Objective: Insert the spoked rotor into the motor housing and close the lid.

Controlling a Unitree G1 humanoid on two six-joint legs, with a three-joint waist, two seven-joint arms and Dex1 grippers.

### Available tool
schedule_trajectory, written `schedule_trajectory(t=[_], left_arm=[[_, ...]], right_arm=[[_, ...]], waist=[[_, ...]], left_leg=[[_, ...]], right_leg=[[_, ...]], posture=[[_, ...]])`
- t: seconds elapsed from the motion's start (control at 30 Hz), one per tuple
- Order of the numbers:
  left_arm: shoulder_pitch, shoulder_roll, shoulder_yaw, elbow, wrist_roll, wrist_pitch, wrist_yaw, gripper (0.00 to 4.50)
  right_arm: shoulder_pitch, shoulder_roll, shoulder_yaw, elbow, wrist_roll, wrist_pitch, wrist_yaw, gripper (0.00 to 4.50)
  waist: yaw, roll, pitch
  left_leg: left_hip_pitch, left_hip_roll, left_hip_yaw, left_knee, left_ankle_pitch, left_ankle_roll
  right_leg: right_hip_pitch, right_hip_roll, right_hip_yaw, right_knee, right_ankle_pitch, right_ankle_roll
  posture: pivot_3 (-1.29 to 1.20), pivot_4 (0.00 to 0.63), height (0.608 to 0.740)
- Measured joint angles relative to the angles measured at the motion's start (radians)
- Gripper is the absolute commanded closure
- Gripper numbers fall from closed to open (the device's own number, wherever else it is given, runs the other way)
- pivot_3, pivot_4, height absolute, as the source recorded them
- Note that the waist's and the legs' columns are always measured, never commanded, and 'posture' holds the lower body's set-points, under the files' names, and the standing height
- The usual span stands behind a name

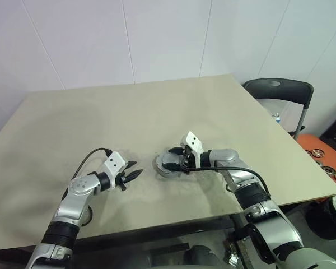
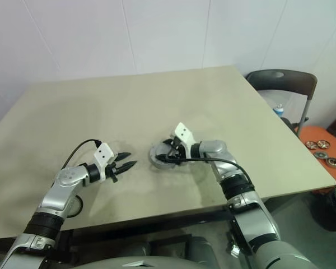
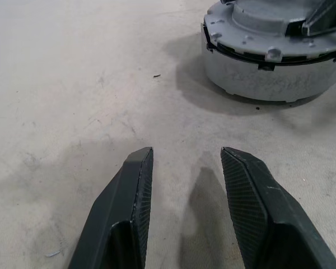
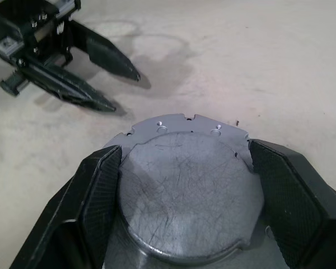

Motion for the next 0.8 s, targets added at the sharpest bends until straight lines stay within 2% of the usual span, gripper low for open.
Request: schedule_trajectory(t=[0.8], left_arm=[[0.000, -0.003, -0.001, 0.000, 0.000, 0.000, 0.000, 2.45]], right_arm=[[-0.014, 0.023, 0.005, 0.028, -0.016, 0.016, -0.056, 1.25]], waist=[[-0.002, 0.000, -0.001]], left_leg=[[0.007, 0.000, 0.000, 0.002, 0.000, 0.000]], right_leg=[[0.007, 0.001, 0.000, 0.002, 0.000, 0.000]], posture=[[0.00, 0.000, 0.740]])
